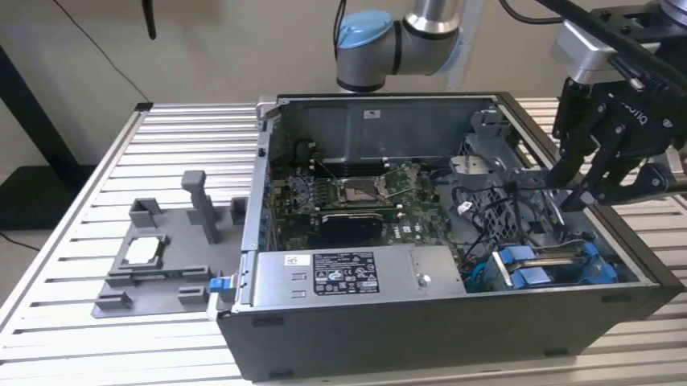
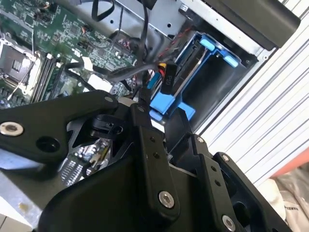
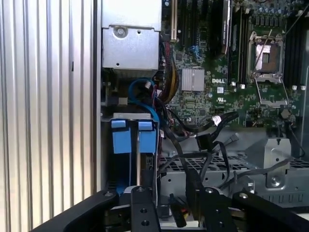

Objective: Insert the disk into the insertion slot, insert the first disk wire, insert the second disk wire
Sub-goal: 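Insert the first disk wire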

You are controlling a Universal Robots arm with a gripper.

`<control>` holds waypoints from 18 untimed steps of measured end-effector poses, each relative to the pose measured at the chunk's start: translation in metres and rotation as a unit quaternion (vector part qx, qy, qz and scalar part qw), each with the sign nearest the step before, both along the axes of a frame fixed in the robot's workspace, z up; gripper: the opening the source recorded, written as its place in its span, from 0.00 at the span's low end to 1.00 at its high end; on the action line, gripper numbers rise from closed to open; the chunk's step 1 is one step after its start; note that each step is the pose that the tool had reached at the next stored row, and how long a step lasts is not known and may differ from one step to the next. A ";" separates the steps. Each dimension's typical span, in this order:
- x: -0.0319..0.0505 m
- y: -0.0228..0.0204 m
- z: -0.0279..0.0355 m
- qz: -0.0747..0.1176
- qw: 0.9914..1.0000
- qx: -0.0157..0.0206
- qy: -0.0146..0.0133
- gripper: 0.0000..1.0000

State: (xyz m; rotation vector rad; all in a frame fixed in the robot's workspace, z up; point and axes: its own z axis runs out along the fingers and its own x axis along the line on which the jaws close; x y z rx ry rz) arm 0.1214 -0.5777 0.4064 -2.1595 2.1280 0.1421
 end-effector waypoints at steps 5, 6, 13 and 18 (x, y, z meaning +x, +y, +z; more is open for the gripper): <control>0.0001 -0.0001 0.0003 0.012 1.000 0.009 -0.022 0.40; 0.0000 -0.0004 0.0004 0.014 0.999 0.011 -0.026 0.40; 0.0046 -0.0021 0.0004 0.026 0.999 0.019 -0.043 0.40; 0.0134 -0.0025 0.0004 0.078 0.996 0.022 -0.040 0.40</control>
